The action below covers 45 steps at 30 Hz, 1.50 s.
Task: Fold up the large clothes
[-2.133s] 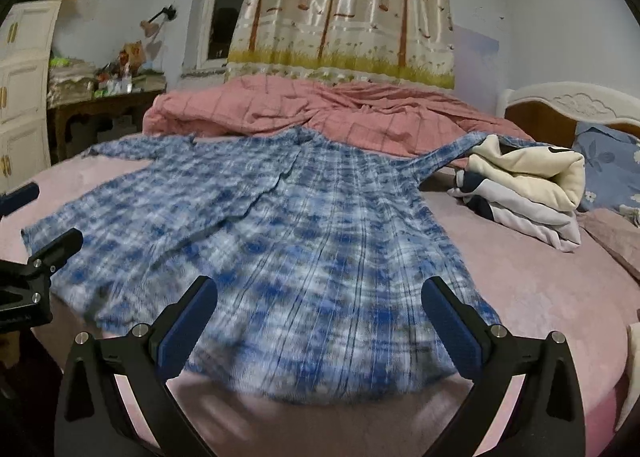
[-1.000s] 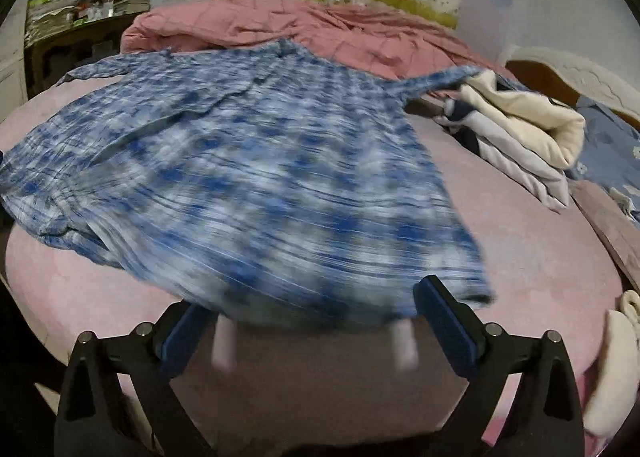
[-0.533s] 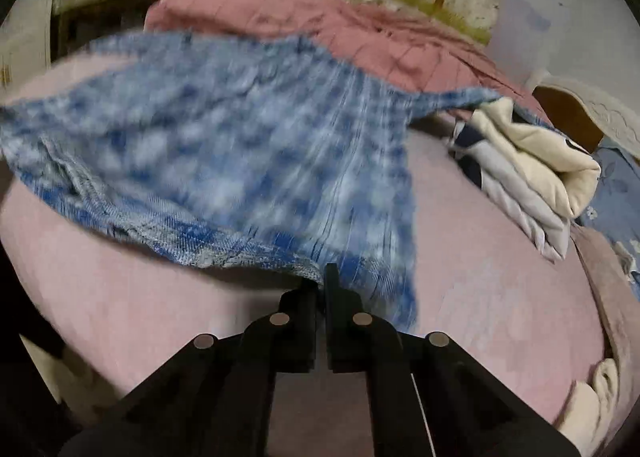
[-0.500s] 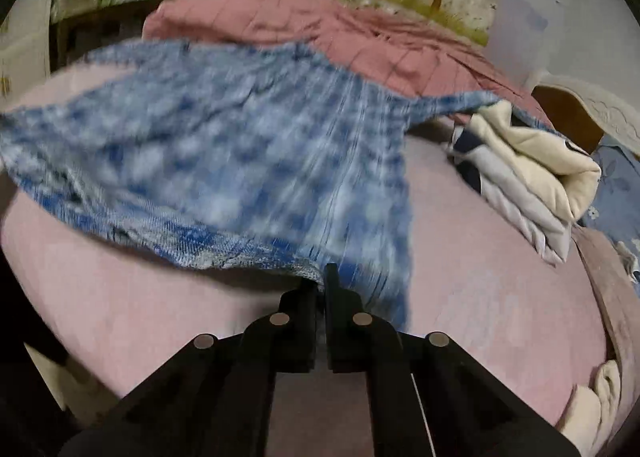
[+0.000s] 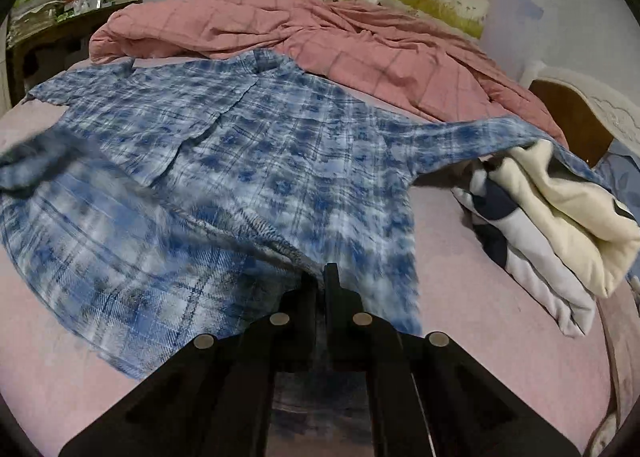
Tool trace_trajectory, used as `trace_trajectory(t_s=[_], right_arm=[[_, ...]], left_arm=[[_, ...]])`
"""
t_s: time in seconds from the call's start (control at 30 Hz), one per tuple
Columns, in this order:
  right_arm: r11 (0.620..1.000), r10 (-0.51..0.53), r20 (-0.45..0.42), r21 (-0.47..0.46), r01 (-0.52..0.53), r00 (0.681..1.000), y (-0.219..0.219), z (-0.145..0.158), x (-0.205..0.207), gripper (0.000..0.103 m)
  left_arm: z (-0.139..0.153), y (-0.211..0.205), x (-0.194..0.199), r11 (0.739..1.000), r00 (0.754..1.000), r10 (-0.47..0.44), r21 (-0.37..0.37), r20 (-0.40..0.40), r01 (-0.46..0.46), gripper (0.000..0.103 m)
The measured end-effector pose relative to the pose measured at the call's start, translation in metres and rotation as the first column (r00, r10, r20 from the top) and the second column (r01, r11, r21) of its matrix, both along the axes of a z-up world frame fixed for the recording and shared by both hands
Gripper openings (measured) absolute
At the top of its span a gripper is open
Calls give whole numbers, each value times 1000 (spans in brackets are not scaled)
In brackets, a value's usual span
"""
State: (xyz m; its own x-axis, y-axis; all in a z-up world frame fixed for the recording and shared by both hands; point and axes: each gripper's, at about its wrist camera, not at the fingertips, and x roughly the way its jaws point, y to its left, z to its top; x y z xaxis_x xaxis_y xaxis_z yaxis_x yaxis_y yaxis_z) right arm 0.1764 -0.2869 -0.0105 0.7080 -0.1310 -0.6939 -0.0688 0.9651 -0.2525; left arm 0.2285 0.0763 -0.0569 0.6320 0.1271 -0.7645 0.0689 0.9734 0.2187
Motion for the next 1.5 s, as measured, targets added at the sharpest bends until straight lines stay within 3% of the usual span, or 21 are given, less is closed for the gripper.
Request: trace_trajectory(t_s=[0.03,0.07,0.1,0.13,0.17,0.2,0.23,0.37,0.47,0.53,0.57,0.67,0.87,0.97,1.03,1.07,1.23,1.37,1.4,1.43,1.5], right_arm=[[1000,9,12,-2,-9,1000,1,-1,1,4],[1000,19,25,-5,-19,1000,1,-2,3,4],[1000,26,40,1,-26,999,-1,-3,3,5],[1000,23,43,15,-24,999,-4,-4,3,17],[999,18,42,42,-19,999,-8,-4,2,28],[996,19,42,81,-22,999,-12,-3,-2,65],[990,23,61,135,-31,998,-18,-1,-7,91],[969,-12,115,247,-17,993,-39,13,-26,92],[970,-115,153,231,77,982,-53,21,-44,92],[967,-155,152,227,118,976,-64,21,-58,92],[963,-155,135,241,119,979,-68,18,-62,92],[954,-63,60,298,42,996,-78,2,-75,92],[992,-3,-8,128,4,1000,-61,-17,-56,86],[988,-86,14,128,84,996,-70,-11,-34,46],[971,-173,27,174,166,984,-88,-8,-16,7],[961,-211,24,190,203,977,-95,-7,-10,3],[914,-294,37,304,270,955,-132,-9,-11,3],[891,-209,71,425,160,975,-135,-3,-45,5],[890,-190,74,434,140,979,-132,-3,-51,21],[887,-175,75,445,124,982,-130,-5,-60,58],[881,-176,77,457,122,981,-126,-11,-71,96]], left_arm=[[-2,0,2,1000,1000,-13,-8,-3,13,7],[-3,-1,2,1000,1000,-22,-2,-5,22,16],[-2,0,-1,1000,1000,-25,14,7,25,42],[2,2,-5,1000,999,-24,17,29,24,60],[6,4,-11,1000,998,-28,3,59,28,92],[12,7,-19,999,995,-36,-20,94,38,99],[19,7,-27,997,991,-56,-44,121,62,99],[37,6,-48,986,977,-117,-99,178,136,100],[30,9,-42,1000,981,13,8,194,-15,100],[22,10,-35,975,961,95,169,258,-142,100],[20,14,-28,967,960,108,198,258,-163,100],[27,36,-8,979,956,158,88,247,-184,99],[28,64,-16,982,979,145,-145,145,-123,99],[31,74,-29,954,985,132,-285,108,-97,99],[37,82,-38,927,985,125,-366,116,-74,99],[40,85,-40,923,983,129,-378,128,-72,99],[45,105,-50,910,978,142,-408,150,-70,99],[36,109,-49,900,989,98,-434,113,-40,99],[33,108,-48,903,992,76,-428,103,-25,99],[30,105,-46,907,995,49,-421,91,-7,99],[23,97,-41,912,997,-5,-408,73,34,99]])
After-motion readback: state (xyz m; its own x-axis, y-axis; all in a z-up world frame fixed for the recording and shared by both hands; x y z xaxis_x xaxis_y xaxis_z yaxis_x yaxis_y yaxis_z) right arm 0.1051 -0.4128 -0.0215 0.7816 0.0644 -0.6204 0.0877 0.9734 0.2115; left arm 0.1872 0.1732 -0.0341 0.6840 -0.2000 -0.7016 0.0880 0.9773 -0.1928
